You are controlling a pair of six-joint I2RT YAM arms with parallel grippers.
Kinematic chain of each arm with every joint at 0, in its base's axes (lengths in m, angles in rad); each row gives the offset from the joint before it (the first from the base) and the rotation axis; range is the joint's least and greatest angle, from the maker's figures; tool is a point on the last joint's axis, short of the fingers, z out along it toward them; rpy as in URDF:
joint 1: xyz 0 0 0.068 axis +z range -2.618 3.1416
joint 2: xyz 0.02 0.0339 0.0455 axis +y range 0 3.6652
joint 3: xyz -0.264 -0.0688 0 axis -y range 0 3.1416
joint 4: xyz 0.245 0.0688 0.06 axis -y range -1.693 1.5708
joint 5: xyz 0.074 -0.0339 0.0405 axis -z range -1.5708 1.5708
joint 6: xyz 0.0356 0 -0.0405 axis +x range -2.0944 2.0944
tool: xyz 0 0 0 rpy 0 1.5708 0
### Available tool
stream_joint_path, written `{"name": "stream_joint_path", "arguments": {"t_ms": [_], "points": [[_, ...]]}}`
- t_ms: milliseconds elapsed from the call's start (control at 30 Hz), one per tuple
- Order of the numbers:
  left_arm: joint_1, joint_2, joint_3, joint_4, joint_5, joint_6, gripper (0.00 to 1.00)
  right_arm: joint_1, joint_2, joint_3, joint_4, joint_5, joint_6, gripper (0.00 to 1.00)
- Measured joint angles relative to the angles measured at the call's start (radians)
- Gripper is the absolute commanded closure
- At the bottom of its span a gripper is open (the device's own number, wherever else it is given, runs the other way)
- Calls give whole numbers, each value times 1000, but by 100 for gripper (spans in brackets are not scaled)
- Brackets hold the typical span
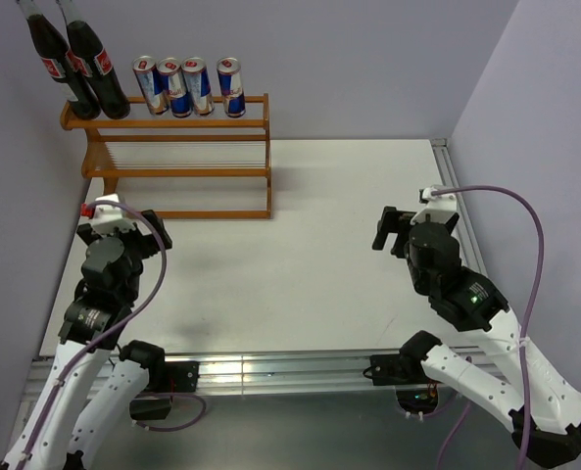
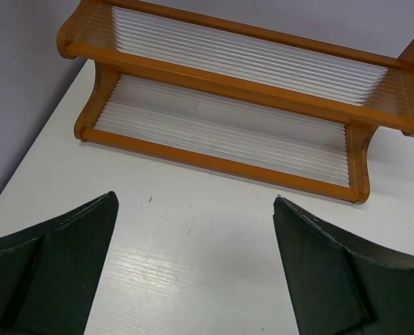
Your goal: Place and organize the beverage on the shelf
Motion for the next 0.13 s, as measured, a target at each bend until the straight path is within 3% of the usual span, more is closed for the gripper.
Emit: {"name": "stream_joint_path", "arguments": {"t_ms": [133], "points": [[21, -1, 0, 0, 14, 0, 0, 0, 8, 0, 0, -2, 0, 0]]}}
